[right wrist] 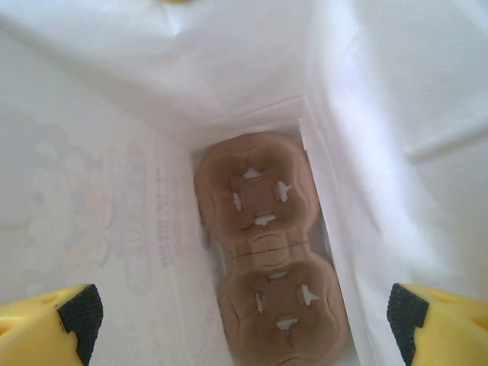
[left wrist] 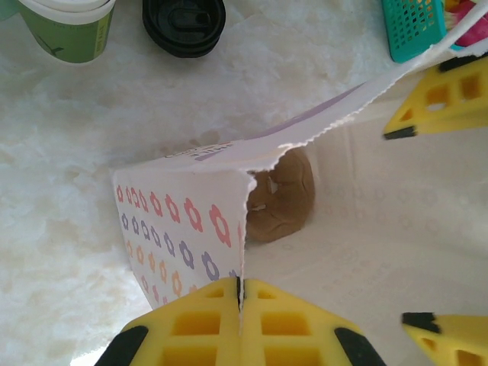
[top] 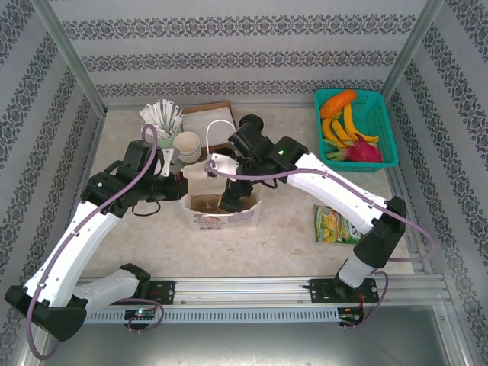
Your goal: Pack the takeout coffee
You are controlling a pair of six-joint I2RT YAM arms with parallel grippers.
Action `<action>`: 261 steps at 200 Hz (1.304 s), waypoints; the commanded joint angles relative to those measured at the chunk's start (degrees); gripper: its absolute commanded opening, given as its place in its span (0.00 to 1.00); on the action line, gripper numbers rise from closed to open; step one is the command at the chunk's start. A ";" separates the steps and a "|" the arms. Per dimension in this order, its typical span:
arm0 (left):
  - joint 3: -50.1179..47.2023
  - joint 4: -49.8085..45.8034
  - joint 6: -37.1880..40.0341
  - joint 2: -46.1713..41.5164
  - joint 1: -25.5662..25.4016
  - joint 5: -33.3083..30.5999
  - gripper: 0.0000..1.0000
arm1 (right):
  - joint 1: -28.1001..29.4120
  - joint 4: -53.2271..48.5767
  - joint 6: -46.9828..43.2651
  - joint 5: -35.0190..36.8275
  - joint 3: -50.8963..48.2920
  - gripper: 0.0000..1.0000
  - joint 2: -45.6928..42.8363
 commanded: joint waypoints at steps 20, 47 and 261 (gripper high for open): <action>0.37 1.88 0.04 -0.57 0.63 -2.63 0.00 | -0.98 0.51 8.83 -3.70 1.46 0.98 -4.82; 1.17 1.29 -0.15 0.17 0.62 -2.17 0.00 | -1.94 2.60 11.29 -1.61 1.69 0.98 -8.21; 3.34 0.06 1.34 4.14 0.61 1.66 0.02 | -15.16 2.61 -12.36 -12.69 3.43 0.61 2.79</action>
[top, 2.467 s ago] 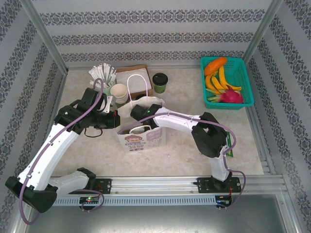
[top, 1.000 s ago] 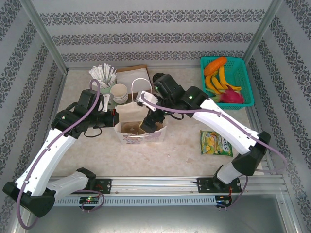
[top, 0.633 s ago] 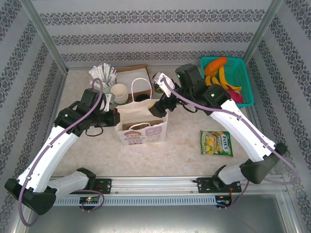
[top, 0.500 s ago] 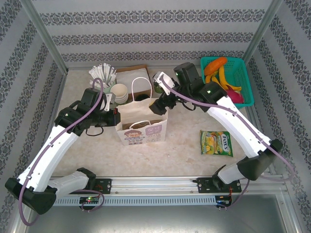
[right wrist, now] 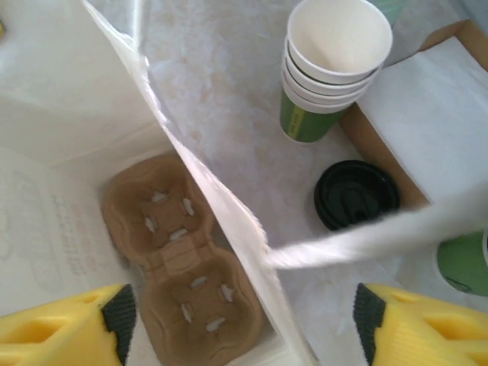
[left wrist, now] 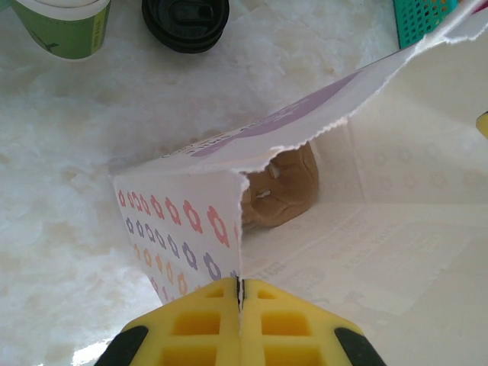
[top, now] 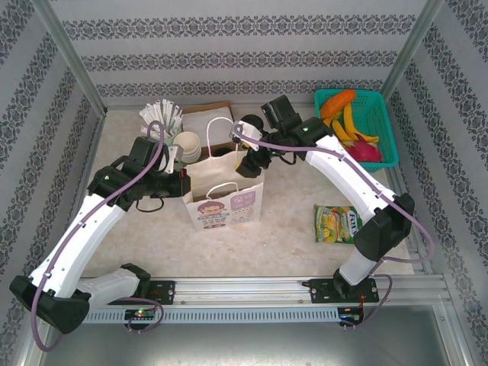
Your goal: Pack the takeout coffee
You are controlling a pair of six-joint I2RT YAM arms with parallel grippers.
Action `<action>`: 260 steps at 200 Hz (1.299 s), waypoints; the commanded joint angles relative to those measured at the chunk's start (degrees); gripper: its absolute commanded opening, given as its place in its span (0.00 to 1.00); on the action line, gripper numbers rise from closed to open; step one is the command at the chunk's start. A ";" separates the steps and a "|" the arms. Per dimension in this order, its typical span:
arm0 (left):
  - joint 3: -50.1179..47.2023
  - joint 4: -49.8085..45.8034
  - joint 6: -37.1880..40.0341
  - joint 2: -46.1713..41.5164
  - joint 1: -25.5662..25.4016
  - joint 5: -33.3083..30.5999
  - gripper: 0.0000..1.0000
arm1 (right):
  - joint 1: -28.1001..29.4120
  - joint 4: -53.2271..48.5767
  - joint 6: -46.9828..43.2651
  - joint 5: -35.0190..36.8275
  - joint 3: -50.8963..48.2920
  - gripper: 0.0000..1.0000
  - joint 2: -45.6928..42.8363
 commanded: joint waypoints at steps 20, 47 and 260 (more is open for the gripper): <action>2.30 0.28 1.32 0.82 0.61 1.93 0.02 | -0.09 -1.55 -4.66 -3.50 2.59 0.46 2.05; 3.36 -0.24 2.12 0.85 0.87 1.80 0.02 | -0.07 -3.66 -5.33 -2.25 4.20 0.26 2.71; 8.80 3.42 -1.81 0.64 7.61 -22.22 1.00 | 13.29 -6.38 53.00 38.92 -0.62 0.00 -4.20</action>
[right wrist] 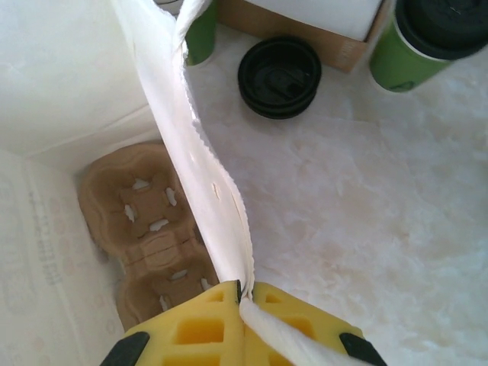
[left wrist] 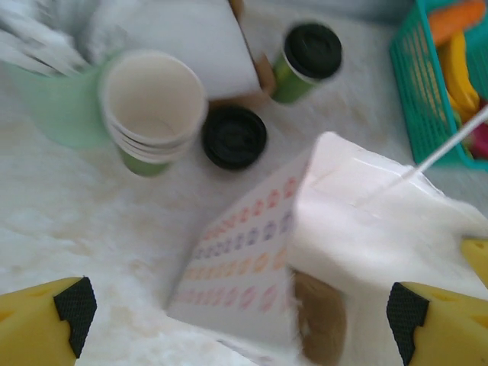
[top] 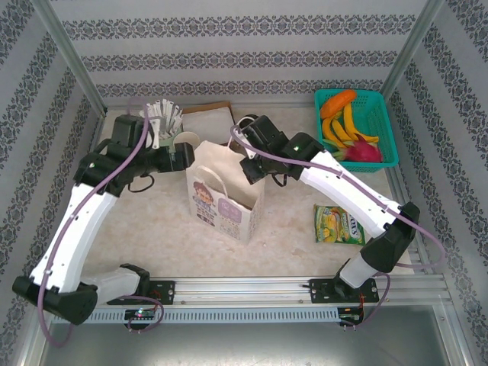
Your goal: Pack the takeout coffee
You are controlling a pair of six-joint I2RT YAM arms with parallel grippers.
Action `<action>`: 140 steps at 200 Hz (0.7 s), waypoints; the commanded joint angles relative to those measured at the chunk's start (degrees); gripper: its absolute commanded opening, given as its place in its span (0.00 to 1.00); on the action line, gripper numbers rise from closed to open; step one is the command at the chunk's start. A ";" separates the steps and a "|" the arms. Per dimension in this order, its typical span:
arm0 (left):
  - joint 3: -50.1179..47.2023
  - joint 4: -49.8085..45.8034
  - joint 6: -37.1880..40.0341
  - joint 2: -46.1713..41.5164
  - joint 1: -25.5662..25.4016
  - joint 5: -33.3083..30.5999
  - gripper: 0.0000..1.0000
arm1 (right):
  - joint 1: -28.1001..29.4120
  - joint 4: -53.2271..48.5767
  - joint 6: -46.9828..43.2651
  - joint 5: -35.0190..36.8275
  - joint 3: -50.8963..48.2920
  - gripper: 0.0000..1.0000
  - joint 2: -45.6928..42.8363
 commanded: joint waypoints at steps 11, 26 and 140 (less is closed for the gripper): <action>-3.02 1.69 -5.60 -2.71 1.59 -15.13 1.00 | 1.78 -0.90 11.10 8.35 1.97 0.00 0.87; -3.95 2.08 -6.65 -3.40 2.04 -16.95 1.00 | 2.31 -0.64 12.90 8.78 2.86 0.00 1.56; -5.37 2.80 -8.73 -2.08 2.21 -15.88 1.00 | 4.89 -0.65 19.54 5.48 8.00 0.00 6.61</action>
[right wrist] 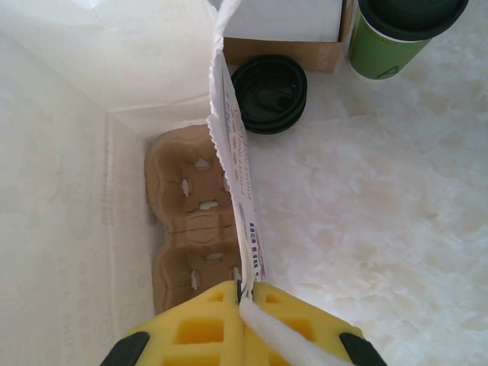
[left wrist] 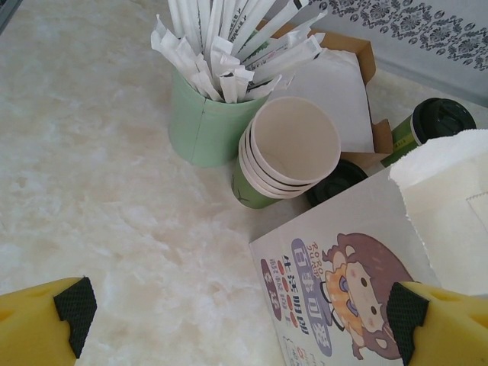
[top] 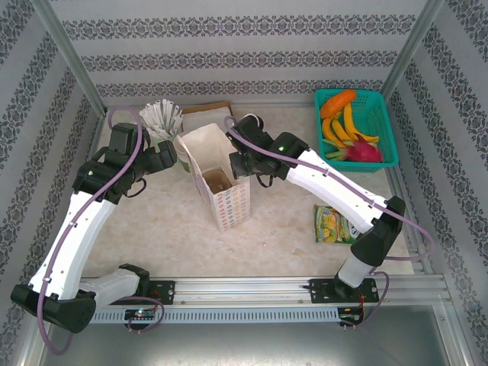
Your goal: Pack the takeout coffee
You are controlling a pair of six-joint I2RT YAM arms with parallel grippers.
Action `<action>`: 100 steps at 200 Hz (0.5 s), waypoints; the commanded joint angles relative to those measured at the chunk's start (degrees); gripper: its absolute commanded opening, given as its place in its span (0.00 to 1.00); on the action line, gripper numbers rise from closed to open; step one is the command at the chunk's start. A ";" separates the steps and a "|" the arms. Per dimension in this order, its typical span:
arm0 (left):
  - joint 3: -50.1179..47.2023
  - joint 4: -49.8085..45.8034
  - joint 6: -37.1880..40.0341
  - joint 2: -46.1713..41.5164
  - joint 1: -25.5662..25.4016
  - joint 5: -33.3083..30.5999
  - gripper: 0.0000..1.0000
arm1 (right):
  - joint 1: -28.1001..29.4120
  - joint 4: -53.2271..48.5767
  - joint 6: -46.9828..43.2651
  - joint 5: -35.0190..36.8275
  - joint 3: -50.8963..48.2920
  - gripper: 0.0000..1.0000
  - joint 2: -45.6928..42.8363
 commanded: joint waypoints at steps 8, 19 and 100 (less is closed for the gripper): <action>-0.21 1.63 -1.05 0.20 0.73 -0.81 1.00 | 0.84 0.35 2.86 -1.36 1.95 0.00 1.55; -0.30 1.79 -1.06 0.17 0.71 -0.73 1.00 | 1.01 1.55 3.04 -2.17 1.72 0.00 1.86; -1.15 2.17 -1.19 -0.64 0.75 -2.11 1.00 | 1.62 1.71 0.92 -2.48 3.44 0.24 2.25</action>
